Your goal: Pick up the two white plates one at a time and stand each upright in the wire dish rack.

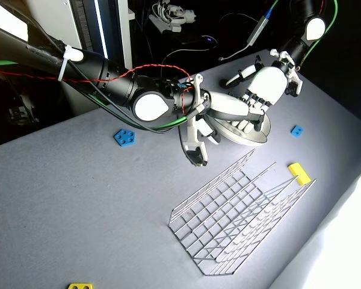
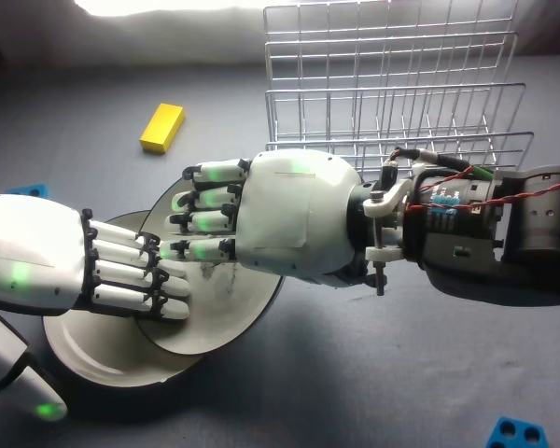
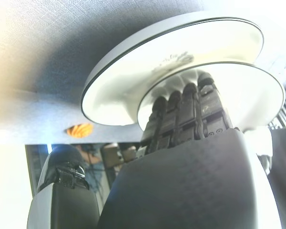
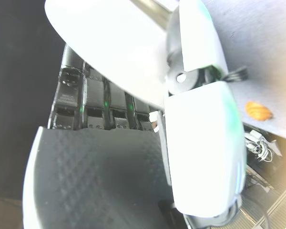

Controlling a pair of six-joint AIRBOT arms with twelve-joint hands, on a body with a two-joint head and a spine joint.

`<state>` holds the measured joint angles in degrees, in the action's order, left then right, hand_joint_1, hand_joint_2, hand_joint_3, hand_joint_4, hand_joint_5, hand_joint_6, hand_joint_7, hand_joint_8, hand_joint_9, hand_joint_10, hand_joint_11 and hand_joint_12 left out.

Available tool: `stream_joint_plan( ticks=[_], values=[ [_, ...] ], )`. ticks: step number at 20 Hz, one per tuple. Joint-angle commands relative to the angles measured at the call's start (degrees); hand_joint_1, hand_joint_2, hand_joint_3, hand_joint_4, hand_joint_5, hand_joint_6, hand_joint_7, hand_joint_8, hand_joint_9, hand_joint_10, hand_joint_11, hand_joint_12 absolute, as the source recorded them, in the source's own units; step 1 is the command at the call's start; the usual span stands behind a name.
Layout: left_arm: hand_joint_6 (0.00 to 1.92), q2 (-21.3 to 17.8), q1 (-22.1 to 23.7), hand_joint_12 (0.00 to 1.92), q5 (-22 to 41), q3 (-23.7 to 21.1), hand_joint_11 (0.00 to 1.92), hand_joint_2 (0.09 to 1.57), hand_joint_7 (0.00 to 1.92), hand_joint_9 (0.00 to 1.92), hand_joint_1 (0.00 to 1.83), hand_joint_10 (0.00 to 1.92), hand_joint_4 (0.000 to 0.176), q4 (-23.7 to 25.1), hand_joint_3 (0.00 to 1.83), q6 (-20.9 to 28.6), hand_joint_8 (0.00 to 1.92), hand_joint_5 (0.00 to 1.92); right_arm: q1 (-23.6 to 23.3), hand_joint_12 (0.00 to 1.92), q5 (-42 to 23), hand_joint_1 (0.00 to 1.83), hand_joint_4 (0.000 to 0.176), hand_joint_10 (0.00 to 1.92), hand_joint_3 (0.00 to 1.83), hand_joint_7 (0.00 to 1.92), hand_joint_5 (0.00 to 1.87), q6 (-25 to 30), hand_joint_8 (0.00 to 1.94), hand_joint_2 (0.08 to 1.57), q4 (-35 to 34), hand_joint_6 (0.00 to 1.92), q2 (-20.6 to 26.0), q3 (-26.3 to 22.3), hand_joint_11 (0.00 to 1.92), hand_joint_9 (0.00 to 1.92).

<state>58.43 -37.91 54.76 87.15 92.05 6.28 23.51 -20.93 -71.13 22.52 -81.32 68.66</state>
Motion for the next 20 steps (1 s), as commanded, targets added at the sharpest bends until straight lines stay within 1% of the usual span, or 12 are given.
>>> stream_joint_plan(
  ticks=[1, 3, 6, 7, 11, 13, 14, 15, 16, 17, 18, 20],
  values=[
    [0.00, 1.43, -0.64, 0.00, -3.70, 0.14, 0.00, 1.07, 0.00, 0.00, 0.00, 0.00, 0.000, 2.79, 0.00, 0.17, 0.00, 0.00, -0.53, 1.04, -6.98, 1.29, 0.000, 0.02, 0.00, 0.19, 0.19, 0.02, 0.00, 1.03, -0.80, 0.00, -0.08, 0.09, 0.00, 0.22],
    [0.00, 1.45, -0.67, 0.00, -3.68, 0.25, 0.00, 1.08, 0.00, 0.00, 0.00, 0.00, 0.000, 2.71, 0.00, 0.17, 0.00, 0.00, -0.77, 1.22, -7.48, 1.27, 0.000, 0.06, 0.00, 0.30, 0.29, 0.09, 0.03, 1.00, -0.92, 0.03, -0.09, 0.29, 0.00, 0.31],
    [0.00, 1.53, -0.84, 0.00, -3.59, 0.57, 0.00, 1.08, 0.00, 0.00, 0.00, 0.00, 0.000, 2.34, 0.00, 0.17, 0.00, 0.00, -1.13, 1.32, -7.59, 1.26, 0.000, 0.08, 0.01, 0.41, 0.40, 0.14, 0.04, 1.05, -0.92, 0.06, -0.21, 0.78, 0.00, 0.39],
    [0.00, 1.54, -0.84, 0.00, -3.57, 0.59, 0.00, 1.09, 0.00, 0.00, 0.00, 0.00, 0.000, 2.30, 0.01, 0.17, 0.00, 0.00, -1.24, 1.31, -7.59, 1.21, 0.000, 0.08, 0.02, 0.42, 0.40, 0.14, 0.03, 1.08, -0.92, 0.05, -0.22, 0.89, 0.00, 0.40],
    [0.00, 1.60, -0.99, 0.00, -3.57, 0.67, 0.00, 1.09, 0.00, 0.00, 0.00, 0.00, 0.000, 2.13, 0.01, 0.17, 0.00, 0.00, -1.71, 1.45, -7.92, 1.23, 0.000, 0.13, 0.00, 0.56, 0.53, 0.14, 0.04, 1.05, -0.91, 0.07, -0.25, 1.11, 0.05, 0.53],
    [0.00, 1.62, -1.15, 0.00, -3.58, 0.69, 0.00, 1.09, 0.00, 0.00, 0.00, 0.00, 0.000, 1.89, 0.00, 0.17, 0.00, 0.00, -1.90, 1.38, -7.92, 1.32, 0.000, 0.20, 0.01, 0.72, 0.66, 0.13, 0.08, 1.07, -0.90, 0.10, -0.25, 1.09, 0.28, 0.68],
    [0.00, 1.65, -1.19, 0.00, -3.58, 0.74, 0.00, 1.09, 0.00, 0.00, 0.00, 0.00, 0.000, 1.85, 0.00, 0.17, 0.00, 0.00, -1.99, 1.34, -7.92, 1.35, 0.000, 0.24, 0.01, 0.81, 0.76, 0.13, 0.10, 1.09, -0.90, 0.14, -0.25, 1.09, 0.39, 0.75],
    [0.00, 1.67, -1.25, 0.00, -3.58, 0.83, 0.00, 1.09, 0.00, 0.00, 0.00, 0.00, 0.000, 1.75, 0.01, 0.18, 0.00, 0.00, -2.10, 1.29, -7.92, 1.36, 0.000, 0.27, 0.01, 0.88, 0.82, 0.13, 0.11, 1.09, -0.90, 0.16, -0.25, 1.08, 0.47, 0.81],
    [0.00, 1.69, -1.39, 0.00, -3.57, 0.90, 0.00, 1.10, 0.00, 0.00, 0.00, 0.00, 0.000, 1.53, 0.01, 0.18, 0.00, 0.00, -2.17, 1.31, -7.92, 1.36, 0.000, 1.11, 0.00, 0.89, 0.82, 0.13, 0.85, 1.15, -0.90, 1.03, -0.25, 1.07, 0.55, 0.80],
    [0.00, 1.69, -1.49, 0.00, -3.57, 0.90, 0.00, 1.10, 0.00, 0.00, 0.00, 0.00, 0.000, 1.45, 0.01, 0.18, 0.00, 0.00, -2.20, 1.35, -7.92, 1.35, 0.000, 1.30, 0.00, 0.86, 0.80, 0.13, 1.06, 1.18, -0.90, 1.27, -0.24, 1.05, 0.60, 0.76],
    [0.00, 1.70, -1.53, 0.00, -3.57, 0.91, 0.00, 1.11, 0.00, 0.00, 0.00, 0.00, 0.000, 1.41, 0.01, 0.18, 0.00, 0.00, -2.20, 1.32, -7.91, 1.36, 0.000, 1.25, 0.00, 0.90, 0.85, 0.13, 1.06, 1.15, -0.90, 1.22, -0.24, 1.03, 0.68, 0.82],
    [0.00, 1.75, -1.69, 0.00, -3.59, 0.92, 0.00, 1.10, 0.00, 0.00, 0.00, 0.00, 0.000, 1.35, 0.01, 0.18, 0.00, 0.00, -2.18, 1.25, -7.90, 1.37, 0.000, 1.15, 0.00, 0.97, 0.91, 0.13, 0.97, 1.12, -0.90, 1.13, -0.22, 0.86, 0.76, 0.89]
  ],
)
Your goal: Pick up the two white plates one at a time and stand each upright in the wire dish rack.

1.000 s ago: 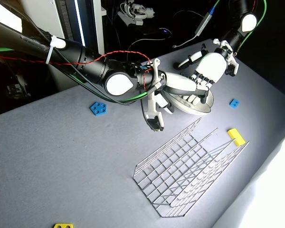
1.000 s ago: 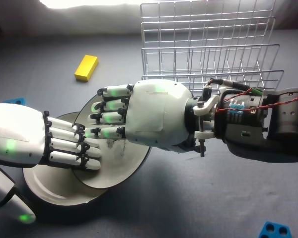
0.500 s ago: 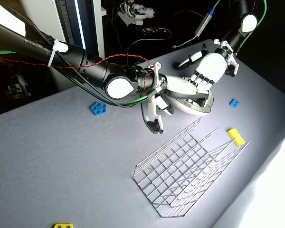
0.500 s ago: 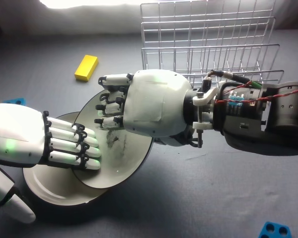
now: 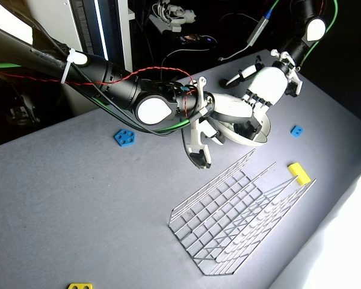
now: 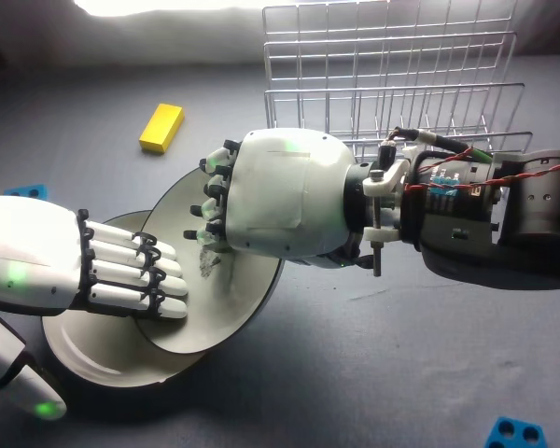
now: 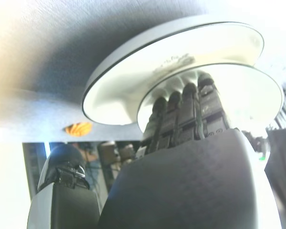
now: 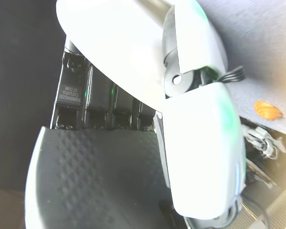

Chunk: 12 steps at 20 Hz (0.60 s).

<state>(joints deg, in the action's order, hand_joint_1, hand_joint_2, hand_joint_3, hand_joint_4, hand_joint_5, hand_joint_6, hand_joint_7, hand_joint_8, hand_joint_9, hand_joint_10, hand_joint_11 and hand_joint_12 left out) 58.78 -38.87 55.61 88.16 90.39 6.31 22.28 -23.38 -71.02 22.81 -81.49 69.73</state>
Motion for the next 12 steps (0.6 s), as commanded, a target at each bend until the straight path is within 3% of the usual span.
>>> stream_joint_plan(
  ticks=[1, 3, 5, 7, 12],
  values=[
    [0.00, 1.41, -0.78, 0.00, -4.44, -0.08, 0.00, 1.10, 0.00, 0.00, 0.00, 0.00, 0.000, 2.96, 0.01, 0.16, 0.00, 0.00, -0.95, 1.22, -5.46, 1.37, 0.000, 1.11, 0.00, 0.98, 0.93, 0.02, 0.94, 1.11, -1.18, 1.10, -0.04, -0.30, 0.80, 0.94],
    [0.00, 1.33, -0.80, 0.00, -4.44, -0.17, 0.00, 1.11, 0.00, 0.00, 0.00, 0.00, 0.000, 2.85, 0.01, 0.17, 0.00, 0.00, -1.04, 1.20, -5.46, 1.38, 0.000, 1.05, 0.00, 1.03, 0.93, -0.01, 0.87, 1.10, -1.13, 1.07, 0.00, -0.82, 0.87, 0.99],
    [0.00, 0.76, -0.56, 0.00, -4.21, -0.55, 0.00, 1.11, 0.00, 0.00, 0.00, 0.00, 0.000, 2.22, 0.01, 0.19, 0.00, 0.00, -1.48, 1.26, -5.45, 1.37, 0.000, 1.16, 0.00, 0.99, 0.92, -0.01, 0.97, 1.11, -1.04, 1.08, 0.11, -1.53, 0.80, 0.90],
    [0.00, -0.03, 0.16, 0.00, -3.99, -0.89, 0.00, 1.10, 0.00, 0.00, 0.00, 0.00, 0.000, 1.56, 0.01, 0.19, 0.00, 0.00, -2.20, 1.18, -5.40, 1.38, 0.000, 1.04, 0.00, 1.07, 1.01, -0.01, 0.83, 1.08, -0.96, 0.95, 0.32, -2.51, 0.84, 0.97],
    [0.00, -3.11, 3.04, 0.00, -3.50, -2.27, 0.00, 1.10, 0.00, 0.00, 0.00, 0.00, 0.000, -0.34, 0.00, 0.30, 0.00, 0.00, -5.28, 1.18, -5.19, 1.38, 0.000, 1.05, 0.00, 1.03, 0.94, 0.22, 0.91, 1.09, -0.96, 1.04, 1.29, -5.75, 0.81, 0.96]
  ],
)
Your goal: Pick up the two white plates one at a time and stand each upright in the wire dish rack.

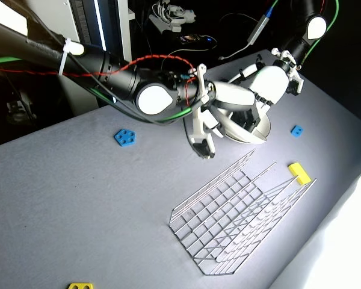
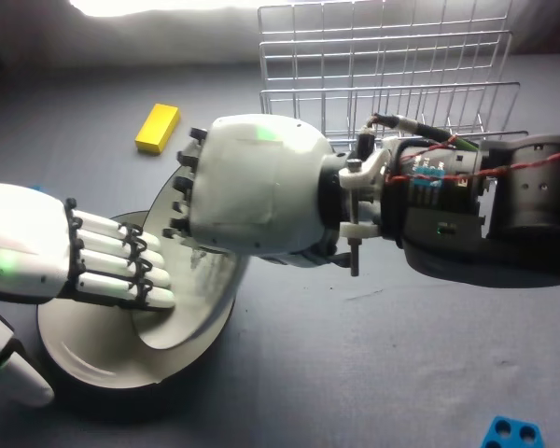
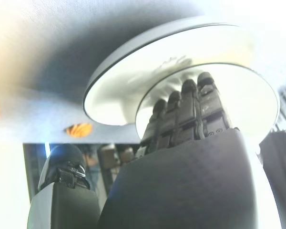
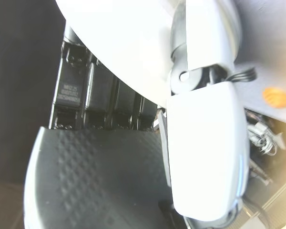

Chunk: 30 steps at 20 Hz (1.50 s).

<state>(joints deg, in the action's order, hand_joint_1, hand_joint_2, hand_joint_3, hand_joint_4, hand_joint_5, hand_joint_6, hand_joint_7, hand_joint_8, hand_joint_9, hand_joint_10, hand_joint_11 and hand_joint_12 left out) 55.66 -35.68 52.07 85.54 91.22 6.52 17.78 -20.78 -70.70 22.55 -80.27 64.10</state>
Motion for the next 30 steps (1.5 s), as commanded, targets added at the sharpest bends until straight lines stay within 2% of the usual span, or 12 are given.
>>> stream_joint_plan(
  ticks=[1, 5, 8, 9, 10, 16, 18, 19, 20, 24, 27, 30],
  values=[
    [0.00, -1.27, 1.02, 0.00, 0.28, -0.55, 0.00, 1.10, 0.00, 0.00, 0.00, 0.00, 0.000, -1.22, 0.00, 0.17, 0.00, 0.00, -1.74, 1.18, -7.49, 1.38, 0.000, 1.07, 0.00, 1.01, 0.90, 0.01, 0.95, 1.10, -0.69, 1.09, 0.26, -0.80, 0.79, 0.96],
    [0.00, -4.89, 3.76, 0.00, 0.60, -3.15, 0.00, 1.11, 0.00, 0.00, 0.00, 0.00, 0.000, -1.28, 0.00, 1.05, 0.00, 0.00, -4.13, 1.22, -6.73, 1.37, 0.000, 1.11, 0.00, 0.97, 0.88, 0.50, 0.98, 1.12, -0.68, 1.15, 0.58, -1.99, 0.77, 0.93],
    [0.00, -8.10, 5.10, 0.00, 0.62, -5.12, 0.00, 1.12, 0.00, 0.00, 0.00, 0.00, 0.000, -1.29, 0.01, 1.74, 0.00, 0.00, -5.86, 1.17, -6.00, 1.39, 0.000, 1.00, 0.00, 1.09, 1.00, 0.77, 0.78, 1.07, -0.67, 0.97, 1.12, -2.75, 0.85, 1.00],
    [0.00, -9.09, 5.45, 0.00, 0.62, -5.53, 0.00, 1.12, 0.00, 0.00, 0.00, 0.00, 0.000, -1.37, 0.01, 2.26, 0.00, 0.00, -6.48, 1.22, -5.98, 1.37, 0.000, 1.11, 0.01, 1.00, 0.91, 0.86, 0.94, 1.11, -0.66, 1.11, 1.55, -3.21, 0.77, 0.92],
    [0.00, -9.99, 5.64, 0.00, 0.62, -5.79, 0.00, 1.11, 0.00, 0.00, 0.00, 0.00, 0.000, -1.37, 0.00, 2.70, 0.00, 0.00, -6.99, 1.24, -5.96, 1.37, 0.000, 1.10, 0.00, 1.00, 0.91, 0.91, 0.96, 1.11, -0.66, 1.11, 1.92, -3.67, 0.78, 0.93],
    [0.00, -14.07, 5.93, 0.00, 1.97, -6.29, 0.00, 1.12, 0.00, 0.00, 0.00, 0.00, 0.000, -1.59, 0.00, 5.96, 0.00, 0.00, -9.98, 1.24, -5.14, 1.38, 0.000, 1.05, 0.00, 1.02, 0.93, 2.77, 0.89, 1.10, -0.63, 1.09, 4.05, -5.85, 0.83, 0.97],
    [0.00, -14.97, 6.00, 0.00, 2.09, -6.23, 0.00, 1.12, 0.00, 0.00, 0.00, 0.00, 0.000, -1.55, 0.00, 6.98, 0.00, 0.00, -11.24, 1.24, -4.31, 1.38, 0.000, 1.10, 0.00, 0.99, 0.92, 5.44, 0.92, 1.11, -0.62, 1.11, 4.77, -6.20, 0.80, 0.94],
    [0.00, -15.90, 5.99, 0.00, 2.08, -5.68, 0.00, 1.12, 0.00, 0.00, 0.00, 0.00, 0.000, -1.50, 0.00, 8.02, 0.00, 0.00, -13.36, 1.24, -2.49, 1.38, 0.000, 1.11, 0.00, 0.99, 0.92, 12.25, 0.93, 1.11, -0.58, 1.11, 6.06, -6.35, 0.79, 0.94],
    [0.00, -15.96, 5.97, 0.00, 2.08, -5.62, 0.00, 1.12, 0.00, 0.00, 0.00, 0.00, 0.000, -1.49, 0.00, 8.05, 0.00, 0.00, -13.58, 1.24, -2.31, 1.38, 0.000, 1.11, 0.00, 0.99, 0.92, 13.11, 0.93, 1.11, -0.57, 1.11, 6.19, -6.35, 0.79, 0.94],
    [0.00, -16.47, 5.45, 0.00, 1.89, -4.85, 0.00, 1.12, 0.00, 0.00, 0.00, 0.00, 0.000, -1.37, 0.01, 8.05, 0.00, 0.00, -17.33, 1.20, -0.03, 1.38, 0.000, 1.05, 0.00, 1.04, 0.97, 25.18, 0.86, 1.09, -0.45, 1.02, 8.22, -6.34, 0.86, 0.97],
    [0.00, -16.37, 5.34, 0.00, 1.94, -4.32, 0.00, 1.12, 0.00, 0.00, 0.00, 0.00, 0.000, -1.35, 0.00, 8.03, 0.00, 0.01, -18.93, 1.19, 0.98, 1.37, 0.000, 1.10, 0.00, 1.00, 0.92, 29.72, 0.94, 1.11, -0.38, 1.11, 8.93, -6.33, 0.79, 0.92],
    [0.00, -16.11, 5.14, 0.00, 1.99, -3.67, 0.01, 1.12, 0.01, 0.00, 0.00, 0.00, 0.000, -1.35, 0.00, 8.03, 0.00, 0.01, -20.42, 1.19, 1.76, 1.38, 0.000, 1.09, 0.00, 1.00, 0.95, 33.95, 0.92, 1.10, -2.71, 1.08, 9.45, -6.12, 0.78, 0.92]
  ],
)
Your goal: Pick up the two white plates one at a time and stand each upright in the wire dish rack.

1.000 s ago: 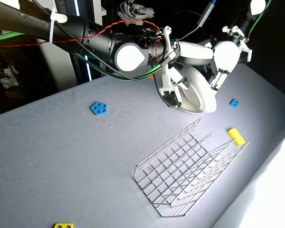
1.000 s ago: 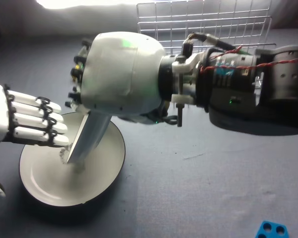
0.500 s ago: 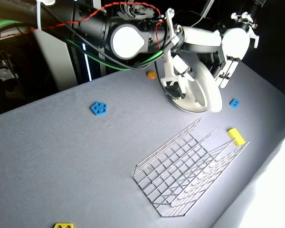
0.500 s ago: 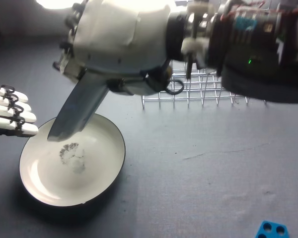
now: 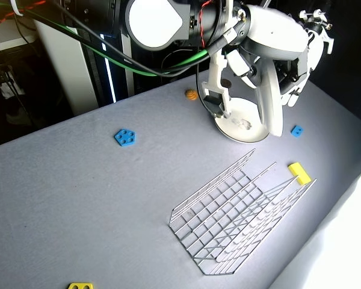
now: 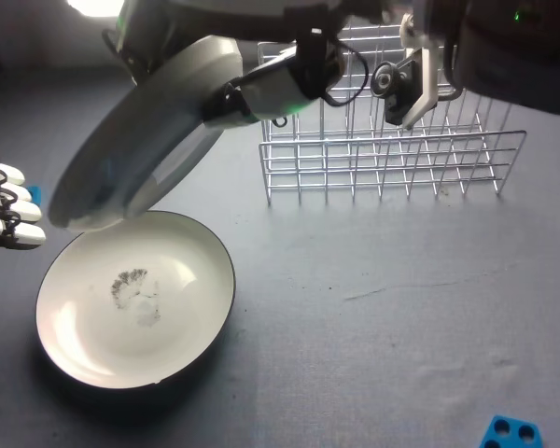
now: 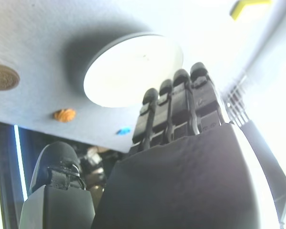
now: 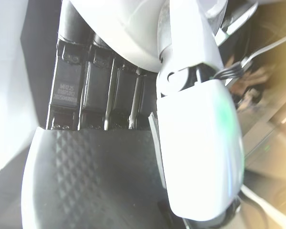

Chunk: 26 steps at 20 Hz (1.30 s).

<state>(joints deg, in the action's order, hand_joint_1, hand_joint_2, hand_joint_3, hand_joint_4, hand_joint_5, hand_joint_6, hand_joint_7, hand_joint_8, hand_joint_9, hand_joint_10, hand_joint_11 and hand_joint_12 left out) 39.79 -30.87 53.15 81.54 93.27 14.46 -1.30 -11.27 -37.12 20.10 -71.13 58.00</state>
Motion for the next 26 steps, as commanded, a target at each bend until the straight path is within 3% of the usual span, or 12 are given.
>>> stream_joint_plan(
  ticks=[1, 5, 7, 9, 10, 14, 17, 21, 26],
  values=[
    [0.00, -0.30, 0.48, 0.00, 0.96, 0.41, 0.00, 1.12, 0.01, 0.00, 0.00, 0.00, 0.000, -3.41, 0.00, 0.10, 0.00, 0.01, -1.71, 1.22, -7.12, 1.37, 0.000, 1.11, 0.00, 0.98, 0.94, 0.40, 0.96, 1.11, -2.81, 1.09, 0.31, 0.23, 0.76, 0.91],
    [0.01, -0.23, 1.67, 0.00, 1.21, 0.76, 0.01, 1.12, 0.02, 0.00, 0.00, 0.00, 0.000, -2.96, 0.00, 0.11, 0.01, 0.02, -2.23, 1.23, -5.54, 1.38, 0.000, 1.07, 0.00, 0.96, 0.94, 0.47, 1.00, 1.11, -11.63, 1.04, 0.28, 1.76, 0.75, 0.97],
    [0.01, -0.20, 1.70, 0.01, 1.37, 0.76, 0.02, 1.12, 0.04, 0.01, 0.00, 0.01, 0.000, -2.70, 0.00, 0.21, 0.01, 0.05, -2.33, 1.18, -5.47, 1.38, 0.000, 1.04, 0.00, 0.99, 0.97, 3.69, 0.93, 1.09, -12.25, 1.01, 0.30, 2.56, 0.77, 0.99],
    [0.00, 0.20, 2.18, 0.00, 2.17, 0.97, 0.00, 1.13, 0.02, 0.00, 0.00, 0.00, 0.000, -0.93, 0.01, 2.52, 0.00, 0.03, -2.59, 1.20, -5.18, 1.37, 0.000, 1.08, 0.00, 0.95, 0.93, 10.07, 1.02, 1.11, -12.24, 1.07, 0.32, 3.79, 0.73, 0.95],
    [0.01, 0.41, 2.46, 0.00, 2.59, 1.05, 0.01, 1.13, 0.03, 0.00, 0.00, 0.00, 0.000, -0.20, 0.00, 3.78, 0.00, 0.04, -2.69, 1.21, -5.02, 1.37, 0.000, 1.09, 0.00, 0.95, 0.92, 10.69, 1.01, 1.11, -13.33, 1.08, 0.33, 4.17, 0.72, 0.94],
    [0.00, 0.81, 3.59, 0.00, 3.09, 0.33, 0.00, 1.13, 0.02, 0.00, 0.00, 0.00, 0.000, 1.83, 0.00, 5.10, 0.00, 0.02, -3.28, 1.17, -4.21, 1.38, 0.000, 1.06, 0.00, 1.00, 0.98, 10.69, 0.90, 1.09, -20.53, 1.01, 0.38, 6.62, 0.77, 0.96],
    [0.00, 1.40, 4.62, 0.00, 3.17, -0.04, 0.01, 1.13, 0.02, 0.00, 0.00, 0.00, 0.000, 3.25, 0.00, 5.31, 0.00, 0.03, -3.09, 1.23, -4.25, 1.37, 0.000, 1.12, 0.00, 0.94, 0.91, 10.49, 1.03, 1.12, -23.47, 1.09, 0.67, 7.21, 0.71, 0.93],
    [0.01, 2.88, 6.46, 0.01, 3.58, 0.46, 0.01, 1.14, 0.05, 0.02, 0.00, 0.01, 0.000, 4.87, 0.01, 6.02, 0.01, 0.05, -2.55, 1.24, -4.48, 1.37, 0.000, 1.11, 0.00, 0.95, 0.90, 9.28, 1.02, 1.12, -31.73, 1.11, 1.53, 8.50, 0.73, 0.93],
    [0.00, 4.82, 6.84, 0.01, 3.99, 0.44, 0.01, 1.14, 0.05, 0.01, 0.00, 0.00, 0.000, 5.76, 0.00, 6.57, 0.01, 0.05, -1.29, 1.25, -4.21, 1.37, 0.000, 1.12, 0.00, 0.93, 0.86, 9.23, 1.07, 1.13, -37.26, 1.17, 3.36, 9.58, 0.71, 0.92]
  ],
)
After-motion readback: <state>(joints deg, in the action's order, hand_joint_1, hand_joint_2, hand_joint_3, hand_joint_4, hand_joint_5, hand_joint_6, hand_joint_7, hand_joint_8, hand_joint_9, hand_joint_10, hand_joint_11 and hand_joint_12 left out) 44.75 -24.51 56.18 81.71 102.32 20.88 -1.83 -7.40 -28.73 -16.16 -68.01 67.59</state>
